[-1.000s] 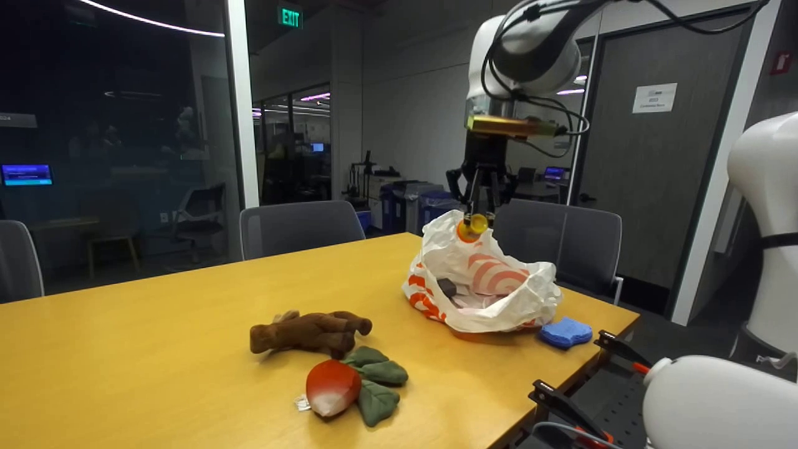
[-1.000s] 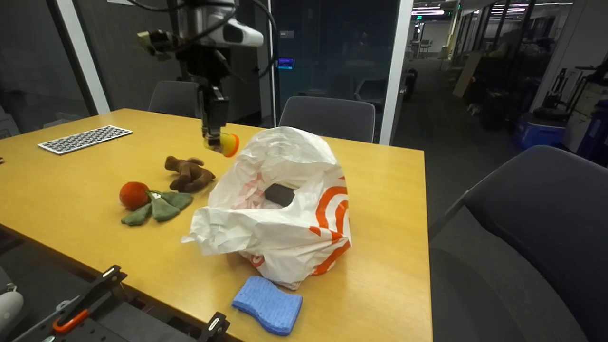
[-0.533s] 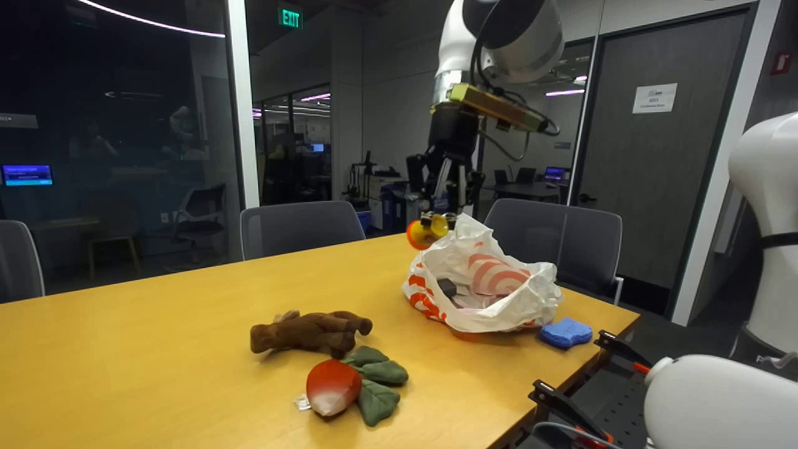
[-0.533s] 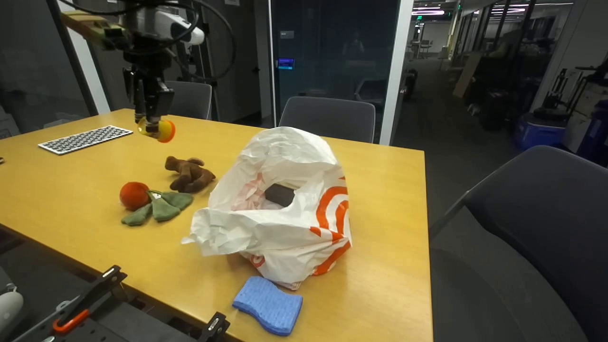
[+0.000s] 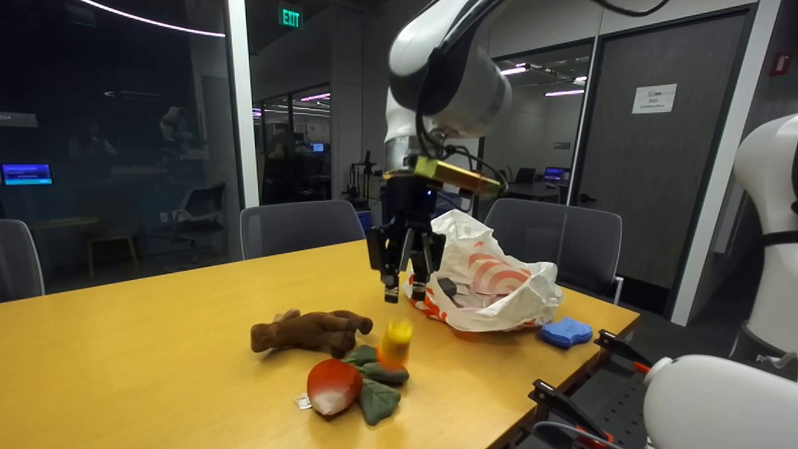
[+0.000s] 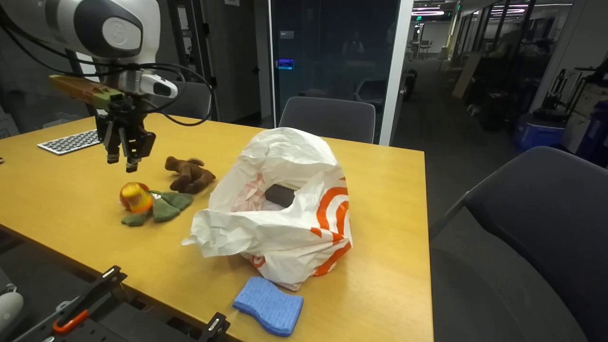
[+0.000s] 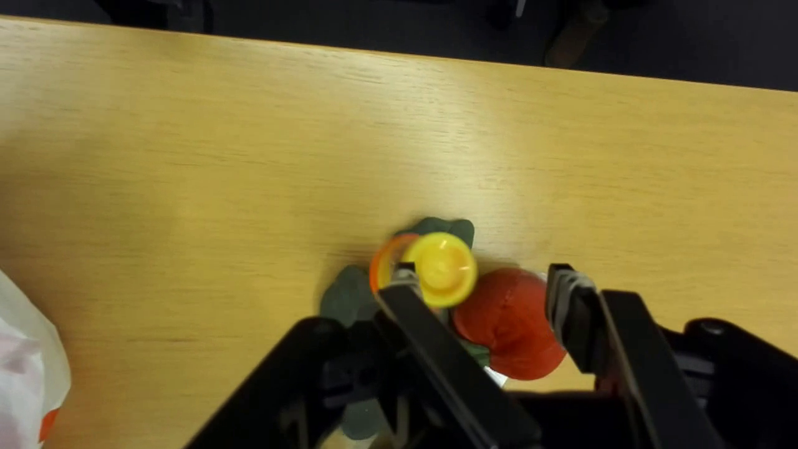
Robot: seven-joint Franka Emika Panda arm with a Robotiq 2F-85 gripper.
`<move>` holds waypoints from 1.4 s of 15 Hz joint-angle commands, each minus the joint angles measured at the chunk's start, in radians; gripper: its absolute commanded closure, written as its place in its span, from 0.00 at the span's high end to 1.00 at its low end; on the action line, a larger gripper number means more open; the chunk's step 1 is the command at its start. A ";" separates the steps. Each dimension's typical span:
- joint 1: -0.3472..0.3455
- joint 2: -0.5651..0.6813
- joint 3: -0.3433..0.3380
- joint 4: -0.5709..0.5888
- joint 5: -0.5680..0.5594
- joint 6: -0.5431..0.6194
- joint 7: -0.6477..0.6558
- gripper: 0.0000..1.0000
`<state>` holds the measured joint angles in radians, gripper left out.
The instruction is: Move the objects out of the bag
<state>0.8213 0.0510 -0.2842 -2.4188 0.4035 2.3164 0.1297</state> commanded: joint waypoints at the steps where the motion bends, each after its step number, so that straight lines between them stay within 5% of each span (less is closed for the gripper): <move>1: -0.209 0.093 0.198 0.099 -0.007 -0.021 -0.035 0.89; 3: -0.292 0.126 0.265 0.116 -0.084 0.030 0.044 1.00; 6: -0.395 0.137 0.293 0.101 -0.299 0.112 0.229 1.00; 10: -0.491 0.140 0.249 0.072 -0.546 0.148 0.447 1.00; 15: -0.586 0.119 0.192 0.038 -0.721 0.113 0.696 1.00; 21: -0.628 0.177 0.137 0.018 -0.954 0.218 1.041 1.00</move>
<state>0.1990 0.2094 -0.1323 -2.3933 -0.4578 2.4858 1.0079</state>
